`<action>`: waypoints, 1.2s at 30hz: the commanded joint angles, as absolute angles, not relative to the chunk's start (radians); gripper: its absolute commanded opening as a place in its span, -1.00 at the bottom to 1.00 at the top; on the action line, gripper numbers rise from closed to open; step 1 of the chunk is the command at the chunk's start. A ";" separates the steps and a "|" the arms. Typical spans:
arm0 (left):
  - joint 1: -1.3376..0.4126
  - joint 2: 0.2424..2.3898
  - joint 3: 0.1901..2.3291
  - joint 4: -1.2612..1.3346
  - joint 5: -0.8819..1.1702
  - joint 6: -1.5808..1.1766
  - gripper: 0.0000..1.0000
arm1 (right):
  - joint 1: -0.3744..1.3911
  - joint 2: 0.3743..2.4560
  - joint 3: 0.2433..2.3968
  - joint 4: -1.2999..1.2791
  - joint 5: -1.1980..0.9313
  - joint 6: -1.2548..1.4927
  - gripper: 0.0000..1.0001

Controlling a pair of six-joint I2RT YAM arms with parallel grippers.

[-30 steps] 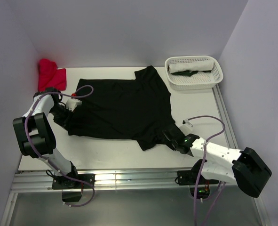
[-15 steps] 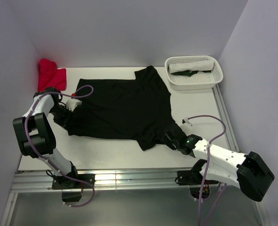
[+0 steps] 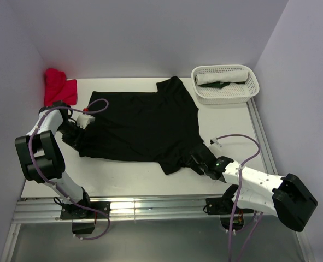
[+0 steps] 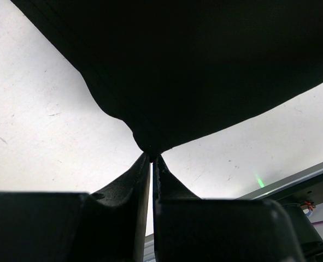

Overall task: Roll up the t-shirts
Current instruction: Flatten the tshirt

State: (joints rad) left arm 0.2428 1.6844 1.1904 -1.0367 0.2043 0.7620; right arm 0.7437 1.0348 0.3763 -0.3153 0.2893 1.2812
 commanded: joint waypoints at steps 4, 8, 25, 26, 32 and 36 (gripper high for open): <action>0.244 1.687 1.227 -1.048 0.215 0.753 -0.78 | 0.755 1.038 0.373 -0.288 0.302 1.279 -0.12; 0.244 1.690 1.224 -1.049 0.213 0.749 -0.78 | 0.756 1.042 0.362 -0.276 0.302 1.282 -0.48; 0.245 1.686 1.216 -1.071 0.204 0.745 -0.99 | 0.755 0.770 0.414 -0.512 0.380 1.224 -1.00; 0.245 1.681 1.216 -1.080 0.213 0.749 -0.99 | 0.756 0.746 0.422 -0.534 0.385 1.218 -1.00; 0.248 1.680 1.246 -1.155 0.264 0.785 -0.99 | 0.756 0.712 0.482 -0.587 0.425 1.197 -1.00; 0.256 1.701 1.261 -1.193 0.281 0.819 -0.99 | 0.753 0.745 0.515 -0.580 0.428 1.166 -1.00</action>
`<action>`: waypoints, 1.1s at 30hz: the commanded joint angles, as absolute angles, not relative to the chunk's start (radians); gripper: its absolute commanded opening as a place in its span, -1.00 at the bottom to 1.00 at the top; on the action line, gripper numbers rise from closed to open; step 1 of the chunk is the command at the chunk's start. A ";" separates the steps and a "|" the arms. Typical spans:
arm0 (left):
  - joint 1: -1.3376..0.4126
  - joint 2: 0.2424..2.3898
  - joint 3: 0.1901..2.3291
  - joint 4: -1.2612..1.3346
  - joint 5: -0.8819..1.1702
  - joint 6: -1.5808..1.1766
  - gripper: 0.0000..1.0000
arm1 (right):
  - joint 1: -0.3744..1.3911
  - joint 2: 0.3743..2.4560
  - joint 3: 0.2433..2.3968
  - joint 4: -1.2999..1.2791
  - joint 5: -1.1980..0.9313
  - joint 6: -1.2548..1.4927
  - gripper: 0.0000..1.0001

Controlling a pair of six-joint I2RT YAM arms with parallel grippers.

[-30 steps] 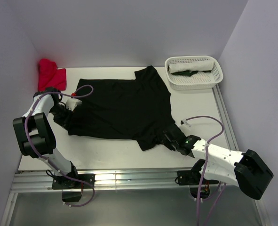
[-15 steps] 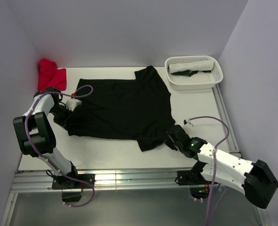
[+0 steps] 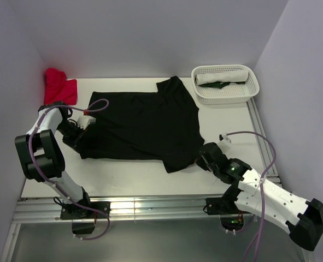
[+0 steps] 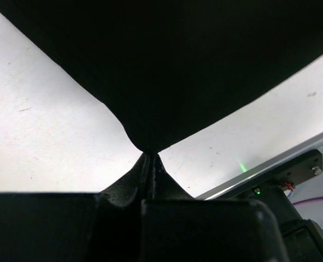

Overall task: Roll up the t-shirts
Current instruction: Flatten the tshirt

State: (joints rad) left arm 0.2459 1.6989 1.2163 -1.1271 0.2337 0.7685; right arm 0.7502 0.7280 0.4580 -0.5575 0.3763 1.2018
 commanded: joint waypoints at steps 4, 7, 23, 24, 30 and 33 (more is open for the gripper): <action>0.264 1.753 1.284 -1.252 0.324 0.862 -0.83 | 0.753 0.787 0.540 -0.557 0.419 1.151 -1.00; 0.275 1.799 1.322 -1.269 0.347 0.856 -0.79 | 0.753 0.828 0.555 -0.529 0.425 1.134 -1.00; 0.301 1.925 1.485 -1.325 0.400 0.752 -0.42 | 0.733 1.025 0.615 -0.454 0.469 1.028 -1.00; 0.307 1.924 1.489 -1.348 0.391 0.758 -0.42 | 0.727 1.028 0.618 -0.448 0.463 1.017 -1.00; 0.350 1.882 1.401 -1.373 0.295 0.813 -0.32 | 0.675 1.034 0.620 -0.390 0.416 0.954 -1.00; 0.350 1.849 1.318 -1.365 0.252 0.850 -0.07 | 0.666 1.043 0.618 -0.365 0.402 0.942 -1.00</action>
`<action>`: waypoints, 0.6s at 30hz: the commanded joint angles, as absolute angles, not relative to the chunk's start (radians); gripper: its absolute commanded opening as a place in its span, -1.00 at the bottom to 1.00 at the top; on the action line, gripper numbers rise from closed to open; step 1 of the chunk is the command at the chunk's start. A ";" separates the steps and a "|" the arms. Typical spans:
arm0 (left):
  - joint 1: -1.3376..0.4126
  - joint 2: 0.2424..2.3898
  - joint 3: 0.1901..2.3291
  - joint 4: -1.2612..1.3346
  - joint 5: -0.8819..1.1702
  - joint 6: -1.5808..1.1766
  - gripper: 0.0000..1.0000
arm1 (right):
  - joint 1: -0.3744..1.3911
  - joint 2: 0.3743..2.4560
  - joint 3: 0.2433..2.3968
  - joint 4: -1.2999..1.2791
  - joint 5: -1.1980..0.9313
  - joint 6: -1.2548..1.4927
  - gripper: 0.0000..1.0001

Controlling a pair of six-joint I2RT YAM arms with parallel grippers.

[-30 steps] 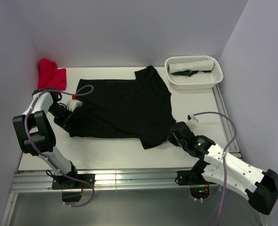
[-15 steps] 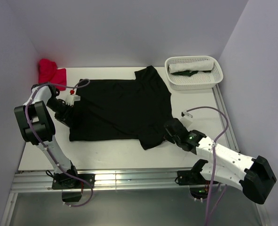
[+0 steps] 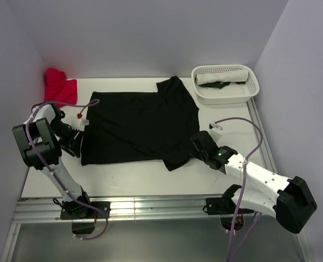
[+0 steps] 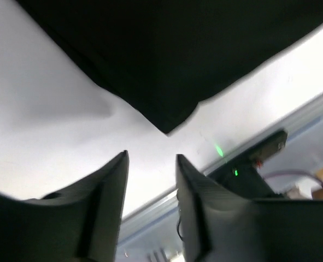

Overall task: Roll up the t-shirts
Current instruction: Flatten the tshirt, then fold the tshirt

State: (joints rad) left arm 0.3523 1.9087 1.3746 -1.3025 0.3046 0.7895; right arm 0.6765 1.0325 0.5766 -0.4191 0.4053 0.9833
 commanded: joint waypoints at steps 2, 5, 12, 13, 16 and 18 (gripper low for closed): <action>0.350 1.842 1.298 -1.348 0.255 0.851 0.09 | 0.661 1.055 0.620 -0.356 0.396 0.937 -1.00; 0.350 1.859 1.316 -1.354 0.303 0.848 0.23 | 0.661 1.069 0.618 -0.348 0.387 0.936 -1.00; 0.325 1.873 1.253 -1.269 0.305 0.838 0.36 | 0.660 1.065 0.603 -0.344 0.379 0.945 -1.00; 0.319 1.876 1.252 -1.256 0.305 0.830 0.35 | 0.660 1.066 0.606 -0.348 0.380 0.946 -1.00; 0.305 1.890 1.255 -1.209 0.304 0.798 0.33 | 0.660 1.060 0.607 -0.354 0.379 0.950 -1.00; 0.305 1.902 1.262 -1.189 0.305 0.772 0.31 | 0.660 1.054 0.606 -0.351 0.379 0.951 -1.00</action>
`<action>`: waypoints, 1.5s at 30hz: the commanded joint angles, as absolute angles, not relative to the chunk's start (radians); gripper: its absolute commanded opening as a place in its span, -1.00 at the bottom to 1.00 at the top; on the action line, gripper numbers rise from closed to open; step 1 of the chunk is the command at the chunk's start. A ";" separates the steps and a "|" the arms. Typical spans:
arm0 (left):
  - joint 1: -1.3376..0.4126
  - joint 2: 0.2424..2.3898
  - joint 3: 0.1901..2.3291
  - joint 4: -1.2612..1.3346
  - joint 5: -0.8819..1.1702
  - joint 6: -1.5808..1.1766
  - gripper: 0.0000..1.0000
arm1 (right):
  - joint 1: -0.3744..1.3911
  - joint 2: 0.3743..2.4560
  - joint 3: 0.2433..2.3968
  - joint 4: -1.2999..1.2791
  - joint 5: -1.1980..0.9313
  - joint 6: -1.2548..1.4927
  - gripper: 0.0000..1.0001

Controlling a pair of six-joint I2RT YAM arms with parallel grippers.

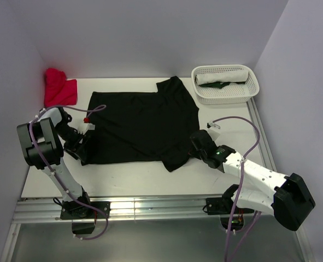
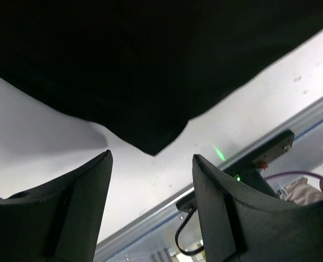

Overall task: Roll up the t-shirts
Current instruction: Fold the tshirt

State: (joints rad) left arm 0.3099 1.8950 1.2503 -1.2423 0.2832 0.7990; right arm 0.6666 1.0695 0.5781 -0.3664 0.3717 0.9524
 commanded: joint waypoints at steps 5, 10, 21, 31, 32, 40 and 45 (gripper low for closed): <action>0.290 1.924 1.244 -1.144 0.304 0.735 0.28 | 0.661 1.049 0.600 -0.354 0.379 0.956 -1.00; 0.285 1.937 1.238 -1.129 0.290 0.719 0.28 | 0.661 1.039 0.592 -0.354 0.385 0.956 -1.00; 0.262 1.910 1.189 -1.141 0.243 0.726 0.09 | 0.660 1.032 0.594 -0.370 0.385 0.951 -1.00; 0.271 1.904 1.187 -1.128 0.224 0.721 -0.05 | 0.660 1.022 0.592 -0.384 0.385 0.959 -1.00; 0.272 1.907 1.189 -1.127 0.229 0.719 -0.08 | 0.658 1.022 0.591 -0.385 0.387 0.962 -1.00; 0.272 1.922 1.224 -1.118 0.284 0.684 -0.63 | 0.658 1.037 0.583 -0.391 0.391 0.971 -1.00; 0.273 1.885 1.206 -1.121 0.291 0.695 -0.99 | 0.660 1.017 0.584 -0.417 0.393 0.979 -1.00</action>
